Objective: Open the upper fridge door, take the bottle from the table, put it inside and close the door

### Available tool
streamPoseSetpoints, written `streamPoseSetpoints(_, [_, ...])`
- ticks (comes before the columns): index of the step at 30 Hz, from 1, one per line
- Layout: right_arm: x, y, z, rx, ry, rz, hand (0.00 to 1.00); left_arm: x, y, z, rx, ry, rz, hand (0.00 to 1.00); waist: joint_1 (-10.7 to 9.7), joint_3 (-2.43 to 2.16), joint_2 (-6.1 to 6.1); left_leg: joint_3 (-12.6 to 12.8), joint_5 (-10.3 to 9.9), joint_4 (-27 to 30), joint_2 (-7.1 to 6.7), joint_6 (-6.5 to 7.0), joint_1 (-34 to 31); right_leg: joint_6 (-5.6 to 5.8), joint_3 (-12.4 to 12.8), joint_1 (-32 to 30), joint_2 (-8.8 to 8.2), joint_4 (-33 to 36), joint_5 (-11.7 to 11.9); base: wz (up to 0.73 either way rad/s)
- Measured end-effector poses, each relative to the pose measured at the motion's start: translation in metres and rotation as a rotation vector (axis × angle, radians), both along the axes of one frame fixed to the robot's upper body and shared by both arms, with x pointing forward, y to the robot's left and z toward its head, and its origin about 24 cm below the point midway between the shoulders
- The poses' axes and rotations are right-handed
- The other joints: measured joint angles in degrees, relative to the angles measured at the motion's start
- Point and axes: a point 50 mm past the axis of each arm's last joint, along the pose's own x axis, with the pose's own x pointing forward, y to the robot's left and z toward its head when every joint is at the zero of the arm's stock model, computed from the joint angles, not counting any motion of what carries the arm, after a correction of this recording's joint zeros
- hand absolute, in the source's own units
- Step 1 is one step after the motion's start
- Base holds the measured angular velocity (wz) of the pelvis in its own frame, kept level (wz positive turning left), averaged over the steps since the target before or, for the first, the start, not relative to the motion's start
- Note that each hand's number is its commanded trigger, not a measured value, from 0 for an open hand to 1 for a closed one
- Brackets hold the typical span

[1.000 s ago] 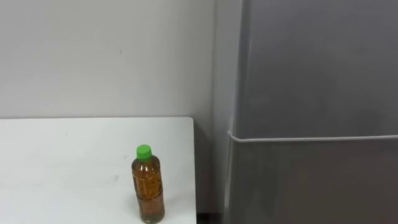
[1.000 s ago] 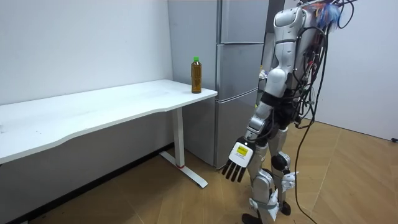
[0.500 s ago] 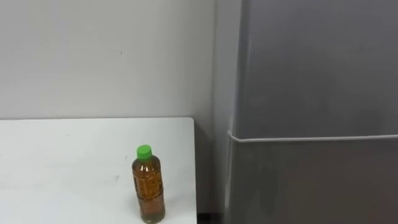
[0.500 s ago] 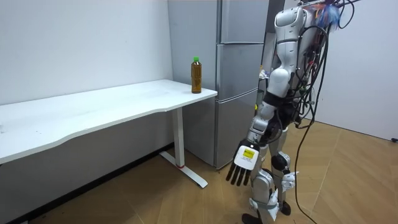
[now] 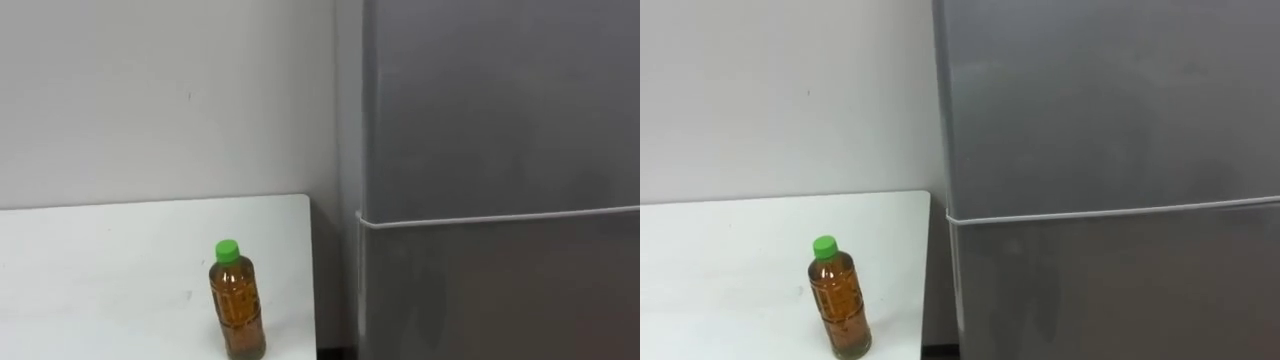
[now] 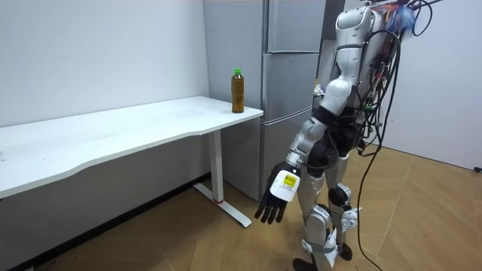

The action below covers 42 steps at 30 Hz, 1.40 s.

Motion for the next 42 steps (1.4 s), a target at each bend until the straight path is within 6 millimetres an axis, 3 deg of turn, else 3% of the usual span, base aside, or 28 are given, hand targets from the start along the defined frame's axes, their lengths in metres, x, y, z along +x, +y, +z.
streamPoseSetpoints(10, [0.002,-0.005,0.003,-0.021,-0.029,0.04,0.0,0.024,0.021,0.026,0.117,-0.175,0.228,0.0,1.5,-0.53,-0.13,-0.1,0.0,0.0,-0.06,0.0,-0.1,0.01,-0.4,-0.3,-0.11,0.1,0.0,0.0])
streamPoseSetpoints(19, [0.004,-0.01,0.005,-0.053,-0.043,0.026,0.0,0.054,0.04,0.063,0.214,-0.362,0.364,0.0,1.7,-0.48,0.58,-0.2,0.0,-0.1,0.01,0.02,0.0,0.0,-0.1,-0.4,-0.08,0.9,0.0,-0.02])
streamPoseSetpoints(25, [-0.003,-0.011,0.005,-0.074,-0.031,0.026,0.0,0.069,0.063,0.102,0.351,-0.496,0.452,0.0,1.7,-0.45,0.87,-0.2,0.0,0.0,-0.06,0.03,0.0,0.0,0.0,-0.6,-0.12,0.8,0.0,-0.01])
streamPoseSetpoints(31, [-0.001,-0.012,0.006,-0.092,-0.056,0.036,0.0,0.09,0.065,0.136,0.472,-0.631,0.385,0.0,2.5,-0.42,1.03,-0.3,0.0,0.1,-0.04,0.04,0.0,0.0,-0.1,-0.5,-0.09,0.9,0.0,0.0])
streamPoseSetpoints(37, [0.001,-0.01,0.005,-0.087,-0.065,0.039,0.0,0.115,0.06,0.187,0.556,-0.864,0.298,0.0,2.7,-0.2,0.81,-1.5,0.0,0.2,-0.25,0.06,-1.0,0.03,-0.5,-0.6,-0.18,0.6,0.0,0.06])
streamPoseSetpoints(42, [-0.005,-0.01,0.005,-0.086,-0.049,0.037,0.0,0.123,0.062,0.223,0.659,-1.003,0.217,0.0,2.4,-0.05,0.71,-1.9,0.0,0.2,-0.39,0.06,-0.9,0.05,-0.8,-0.2,-0.19,-0.1,0.0,0.04])
